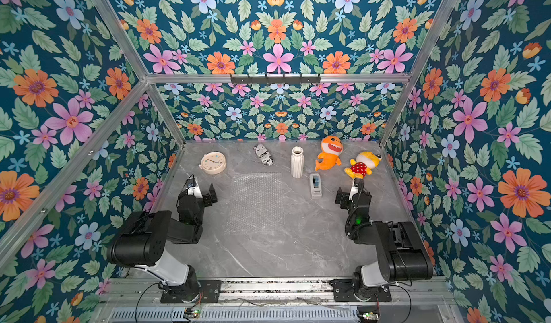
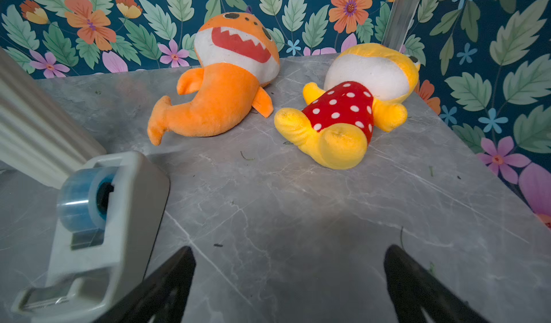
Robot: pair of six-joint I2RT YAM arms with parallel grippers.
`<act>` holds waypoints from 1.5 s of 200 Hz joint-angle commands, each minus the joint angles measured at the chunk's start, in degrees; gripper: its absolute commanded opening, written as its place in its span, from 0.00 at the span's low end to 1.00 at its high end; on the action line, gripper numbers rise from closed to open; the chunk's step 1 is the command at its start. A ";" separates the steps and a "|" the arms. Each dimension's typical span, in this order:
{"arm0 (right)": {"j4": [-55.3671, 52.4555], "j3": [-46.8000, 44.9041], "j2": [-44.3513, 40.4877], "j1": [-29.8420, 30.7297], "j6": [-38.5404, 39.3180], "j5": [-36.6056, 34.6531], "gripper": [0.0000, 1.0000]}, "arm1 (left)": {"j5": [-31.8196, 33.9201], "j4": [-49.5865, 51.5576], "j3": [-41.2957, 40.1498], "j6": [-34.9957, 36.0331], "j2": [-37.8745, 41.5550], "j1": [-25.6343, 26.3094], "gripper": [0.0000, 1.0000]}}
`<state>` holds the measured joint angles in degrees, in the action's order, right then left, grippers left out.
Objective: Wrap vases in bubble wrap
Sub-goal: Pick up the vase from the center of the board.
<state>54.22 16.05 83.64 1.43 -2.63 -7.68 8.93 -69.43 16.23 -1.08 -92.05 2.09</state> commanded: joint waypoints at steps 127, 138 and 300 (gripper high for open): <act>1.59 0.20 -0.07 -0.11 0.70 0.65 0.99 | -0.36 -0.62 0.29 0.64 0.03 -0.08 1.00; 1.59 0.20 -0.14 -0.11 0.70 0.62 0.99 | -0.36 -0.62 0.29 0.64 0.04 -0.04 1.00; -42.44 17.82 -25.88 -0.25 -18.56 -17.67 0.99 | 1.31 48.61 14.97 -16.68 23.75 3.71 1.00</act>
<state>32.95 27.99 61.52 1.17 -7.64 -15.97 11.53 -45.74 24.97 -5.72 -71.00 5.74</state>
